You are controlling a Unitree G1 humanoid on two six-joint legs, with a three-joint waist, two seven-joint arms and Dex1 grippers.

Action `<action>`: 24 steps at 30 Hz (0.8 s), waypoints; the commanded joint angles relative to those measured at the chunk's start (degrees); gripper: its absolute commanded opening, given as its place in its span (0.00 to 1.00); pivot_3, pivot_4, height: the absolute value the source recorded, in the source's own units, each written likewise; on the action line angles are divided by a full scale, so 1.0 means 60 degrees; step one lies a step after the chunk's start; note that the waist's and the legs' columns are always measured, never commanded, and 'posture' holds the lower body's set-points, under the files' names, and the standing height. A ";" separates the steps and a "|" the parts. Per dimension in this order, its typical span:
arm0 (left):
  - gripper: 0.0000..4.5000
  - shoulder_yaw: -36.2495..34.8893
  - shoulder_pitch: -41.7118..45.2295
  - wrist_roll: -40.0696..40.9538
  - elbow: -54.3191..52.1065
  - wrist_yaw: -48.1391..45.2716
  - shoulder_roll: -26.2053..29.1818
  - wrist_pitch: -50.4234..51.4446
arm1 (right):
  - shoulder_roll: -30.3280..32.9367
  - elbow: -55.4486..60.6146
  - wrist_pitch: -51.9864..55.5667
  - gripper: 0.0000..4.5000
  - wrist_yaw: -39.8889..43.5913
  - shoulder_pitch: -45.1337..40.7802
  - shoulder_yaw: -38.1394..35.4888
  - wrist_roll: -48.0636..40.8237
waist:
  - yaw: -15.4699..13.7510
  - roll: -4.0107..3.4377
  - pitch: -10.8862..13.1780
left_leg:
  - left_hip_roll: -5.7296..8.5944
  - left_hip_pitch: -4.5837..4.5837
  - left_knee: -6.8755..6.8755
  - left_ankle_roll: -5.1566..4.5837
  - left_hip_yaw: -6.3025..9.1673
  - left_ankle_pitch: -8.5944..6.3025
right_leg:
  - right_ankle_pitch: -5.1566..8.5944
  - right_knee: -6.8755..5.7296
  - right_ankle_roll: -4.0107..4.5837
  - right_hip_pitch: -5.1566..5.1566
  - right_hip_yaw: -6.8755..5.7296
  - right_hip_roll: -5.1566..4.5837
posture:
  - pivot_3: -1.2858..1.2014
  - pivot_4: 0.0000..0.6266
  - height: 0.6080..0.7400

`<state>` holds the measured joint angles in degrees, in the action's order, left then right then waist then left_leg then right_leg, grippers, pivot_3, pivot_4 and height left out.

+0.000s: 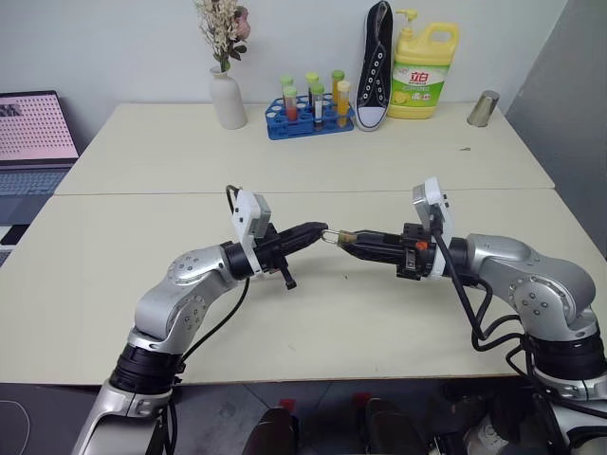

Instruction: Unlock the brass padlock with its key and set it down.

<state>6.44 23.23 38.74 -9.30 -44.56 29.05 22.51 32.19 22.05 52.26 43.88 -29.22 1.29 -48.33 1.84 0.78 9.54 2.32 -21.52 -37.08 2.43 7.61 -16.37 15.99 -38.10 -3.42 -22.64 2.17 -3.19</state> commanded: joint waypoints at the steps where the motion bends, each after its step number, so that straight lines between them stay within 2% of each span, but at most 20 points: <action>1: 0.00 -0.0175 0.0119 -0.0052 -0.0448 -0.0184 -0.0120 0.0103 | 0.0074 0.0322 -0.0031 0.03 0.0103 -0.0006 -0.0123 -0.0148 | 0.0000 0.0000 0.0000 | 0.0000 0.0000 0.0000 0.0000 0.0000 0.0000 | 0.0000 0.0000 0.0000 0.0000 0.0000 0.0000 | 0.52 0.24 1.00; 24: 0.00 -0.0731 -0.0664 0.0269 -0.1783 -0.0699 0.0205 0.1211 | 0.0279 -0.0001 -0.0207 0.03 0.0382 -0.0032 0.0120 0.0234 | -0.0003 0.0000 0.0000 | -0.0001 0.0000 0.0000 -0.0003 -0.0002 -0.0002 | 0.0000 0.0001 0.0000 0.0000 0.0004 -0.0001 | 0.52 0.24 1.00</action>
<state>3.87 19.55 38.96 -16.92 -48.05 29.67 29.61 33.35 21.46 52.02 45.27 -28.64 2.41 -47.08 1.82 0.78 9.54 2.32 -21.52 -37.08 2.41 7.60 -16.38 15.99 -38.10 -3.42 -22.64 2.19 -3.20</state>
